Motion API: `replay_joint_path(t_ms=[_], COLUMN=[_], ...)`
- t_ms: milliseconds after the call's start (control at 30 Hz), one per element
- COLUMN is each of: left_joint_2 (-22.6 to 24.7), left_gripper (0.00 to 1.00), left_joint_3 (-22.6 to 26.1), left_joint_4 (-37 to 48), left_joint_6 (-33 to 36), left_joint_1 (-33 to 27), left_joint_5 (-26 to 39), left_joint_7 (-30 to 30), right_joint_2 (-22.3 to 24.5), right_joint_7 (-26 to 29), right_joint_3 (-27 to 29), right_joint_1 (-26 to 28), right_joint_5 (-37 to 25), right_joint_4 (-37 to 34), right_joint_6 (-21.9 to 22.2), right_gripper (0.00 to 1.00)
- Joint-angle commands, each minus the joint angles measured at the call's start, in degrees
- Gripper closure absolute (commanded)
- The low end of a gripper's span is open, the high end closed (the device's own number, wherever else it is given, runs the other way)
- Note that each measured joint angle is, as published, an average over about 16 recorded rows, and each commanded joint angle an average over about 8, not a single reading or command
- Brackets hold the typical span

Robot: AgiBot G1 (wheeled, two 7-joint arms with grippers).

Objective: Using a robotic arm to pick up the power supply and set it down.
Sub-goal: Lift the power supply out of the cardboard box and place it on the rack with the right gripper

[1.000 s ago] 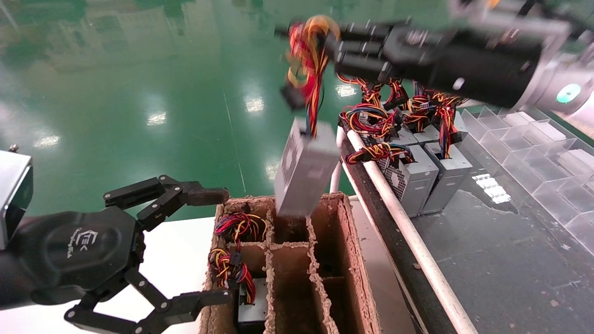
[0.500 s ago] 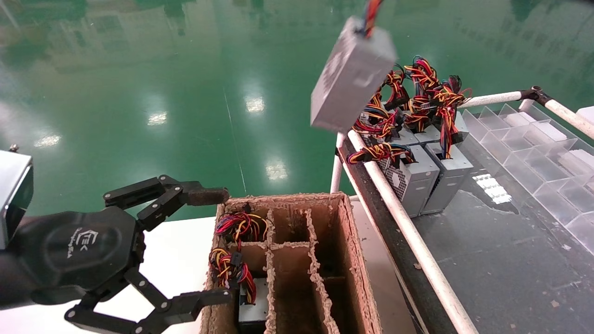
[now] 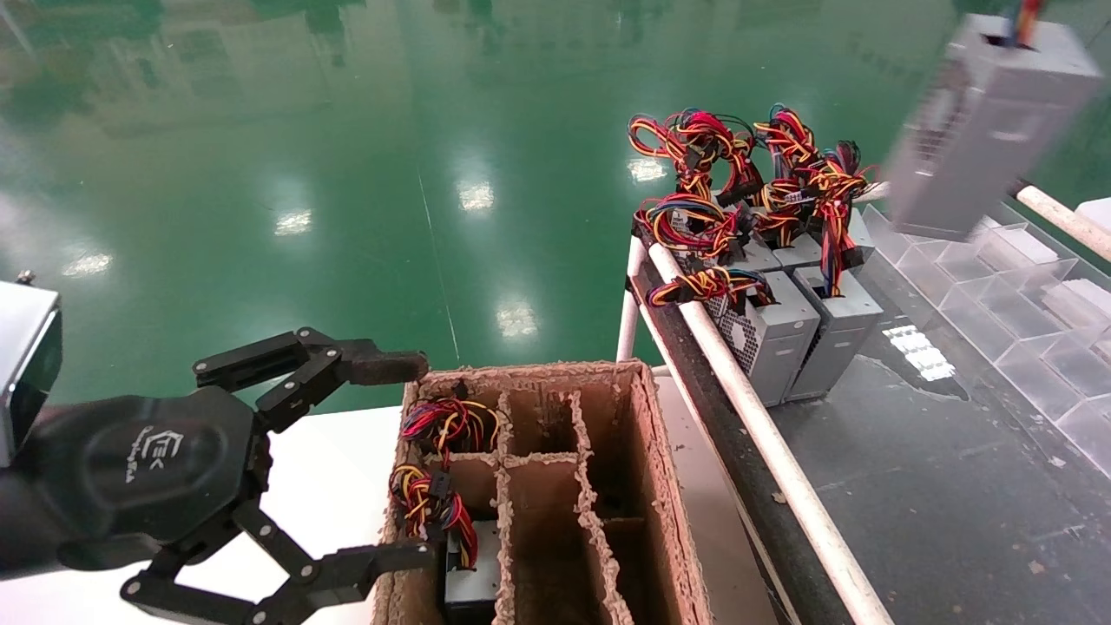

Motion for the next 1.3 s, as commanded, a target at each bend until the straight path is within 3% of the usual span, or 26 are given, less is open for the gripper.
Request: replay_joint_path(t_ms=[33,400,867,1300], left_joint_2=[0.0,-0.01,-0.02,-0.03], left_gripper=[0.0,0.0,0.0,0.0], left_joint_3=[0.0,0.02,0.04,0.07], left_joint_4=[0.0,0.0,0.0,0.0], left_joint_6=[0.0,-0.01,-0.02,-0.03], left_joint_1=[0.0,-0.01,-0.01,-0.02], left_joint_5=[0.0,-0.01,-0.03,-0.04], left_joint_7=[0.0,0.01,0.02,0.03], right_joint_2=[1.67,6.77,8.1,10.69], right_joint_7=[-0.07,1.56,1.49,1.6], right_joint_3=[-0.36,-2.63,-1.31,-0.46], right_joint_1=[0.16,-2.62,-8.49,-9.27], right_joint_5=[-0.53,-3.8,-2.16,-0.99], right_joint_4=[-0.27,-2.06,-4.35,-2.49], right_joint_6=[0.52,-1.24,-3.43,-3.15], right_gripper=[1.0,1.0,1.0,1.0])
